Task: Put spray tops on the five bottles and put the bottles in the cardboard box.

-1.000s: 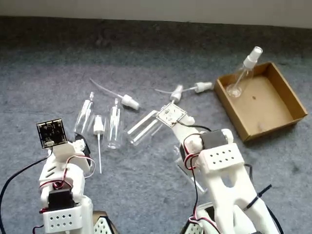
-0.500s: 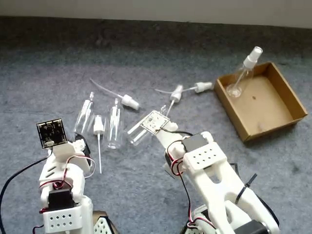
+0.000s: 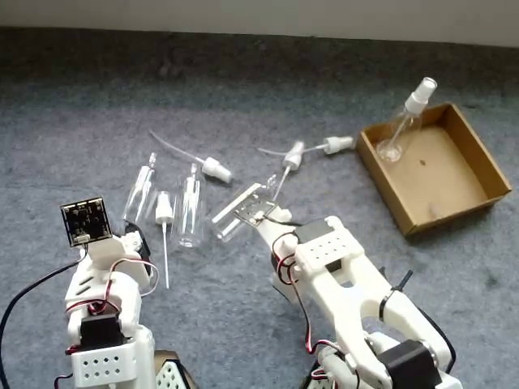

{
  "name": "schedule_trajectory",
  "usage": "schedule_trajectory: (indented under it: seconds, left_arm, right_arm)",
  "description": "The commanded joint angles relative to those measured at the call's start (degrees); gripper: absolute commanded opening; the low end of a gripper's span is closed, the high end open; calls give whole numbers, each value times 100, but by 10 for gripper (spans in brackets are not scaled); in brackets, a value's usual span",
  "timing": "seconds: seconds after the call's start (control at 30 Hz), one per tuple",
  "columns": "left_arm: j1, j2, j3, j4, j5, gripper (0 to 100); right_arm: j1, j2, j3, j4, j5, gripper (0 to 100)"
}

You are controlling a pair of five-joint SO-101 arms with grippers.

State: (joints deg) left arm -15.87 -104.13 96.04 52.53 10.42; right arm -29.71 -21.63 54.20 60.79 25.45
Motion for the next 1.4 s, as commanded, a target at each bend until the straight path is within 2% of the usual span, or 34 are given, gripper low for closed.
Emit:
schedule_trajectory:
  seconds: [0.0,0.57,0.73,0.97,1.2,1.37]
  left_arm:
    - [92,-40,101,-149,9,5]
    - [92,-40,101,-149,9,5]
    - [92,-40,101,-149,9,5]
    - [92,-40,101,-149,9,5]
    - [92,-40,101,-149,9,5]
    - [92,-40,101,-149,9,5]
  right_arm:
    - [-57,22,-4,-312,-88,246]
    - [-66,22,295,-338,-53,247]
    - [-66,22,303,-338,-53,303]
    - [-84,22,303,-330,-44,303]
    - [-57,-40,251,-312,-53,128]
    - [-57,-48,242,-242,-79,107]
